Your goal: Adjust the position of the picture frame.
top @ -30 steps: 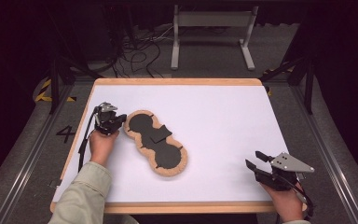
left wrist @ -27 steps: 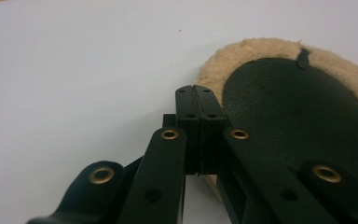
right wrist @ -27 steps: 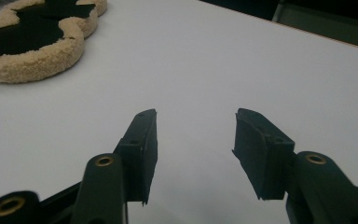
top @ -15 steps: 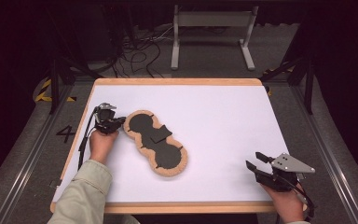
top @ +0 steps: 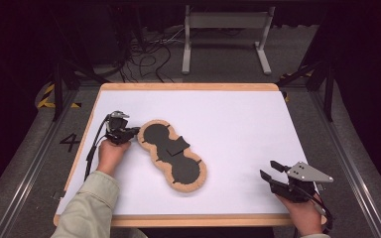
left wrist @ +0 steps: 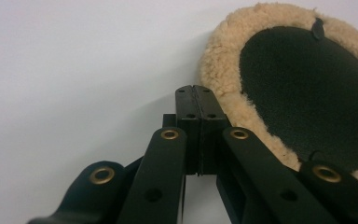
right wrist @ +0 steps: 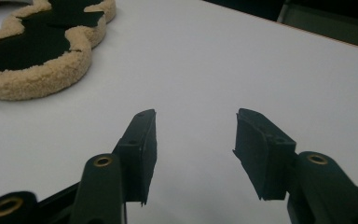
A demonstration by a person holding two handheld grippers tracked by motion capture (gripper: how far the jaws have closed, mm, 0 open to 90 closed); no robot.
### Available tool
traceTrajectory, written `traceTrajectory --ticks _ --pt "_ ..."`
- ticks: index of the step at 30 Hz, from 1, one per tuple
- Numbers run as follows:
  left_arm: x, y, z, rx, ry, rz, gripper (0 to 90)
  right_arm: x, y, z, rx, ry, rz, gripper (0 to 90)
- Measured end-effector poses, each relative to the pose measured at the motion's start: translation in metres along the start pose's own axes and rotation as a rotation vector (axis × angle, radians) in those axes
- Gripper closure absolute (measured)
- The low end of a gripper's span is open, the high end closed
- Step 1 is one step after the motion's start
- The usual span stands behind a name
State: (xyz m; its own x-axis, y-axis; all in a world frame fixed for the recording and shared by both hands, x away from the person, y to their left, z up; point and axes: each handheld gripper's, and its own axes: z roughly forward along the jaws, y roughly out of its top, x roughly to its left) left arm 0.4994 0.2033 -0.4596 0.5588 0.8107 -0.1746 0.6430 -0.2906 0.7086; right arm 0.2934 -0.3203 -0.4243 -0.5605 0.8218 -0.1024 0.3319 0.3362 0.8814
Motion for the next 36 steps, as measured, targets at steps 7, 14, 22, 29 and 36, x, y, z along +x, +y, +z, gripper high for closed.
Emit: traceTrajectory --ticks 7,14,22,29,36 --pt "-0.022 0.002 0.005 0.037 -0.068 0.032 90.0 0.0 0.0 0.0 -0.002 0.007 0.002 48.6" --pt "-0.045 0.002 0.007 0.078 -0.133 0.075 90.0 0.009 0.004 0.003 0.008 0.058 -0.02 53.5" --pt "-0.062 0.001 0.008 0.103 -0.171 0.129 90.0 0.025 0.011 0.012 0.025 0.13 -0.033 59.2" --pt "-0.056 0.0 -0.005 0.051 -0.174 0.099 86.0 0.057 0.023 0.022 0.045 0.24 -0.068 76.2" --pt "-0.052 -0.001 -0.015 0.012 -0.167 0.111 82.2 0.092 0.032 0.037 0.063 0.383 -0.079 88.5"
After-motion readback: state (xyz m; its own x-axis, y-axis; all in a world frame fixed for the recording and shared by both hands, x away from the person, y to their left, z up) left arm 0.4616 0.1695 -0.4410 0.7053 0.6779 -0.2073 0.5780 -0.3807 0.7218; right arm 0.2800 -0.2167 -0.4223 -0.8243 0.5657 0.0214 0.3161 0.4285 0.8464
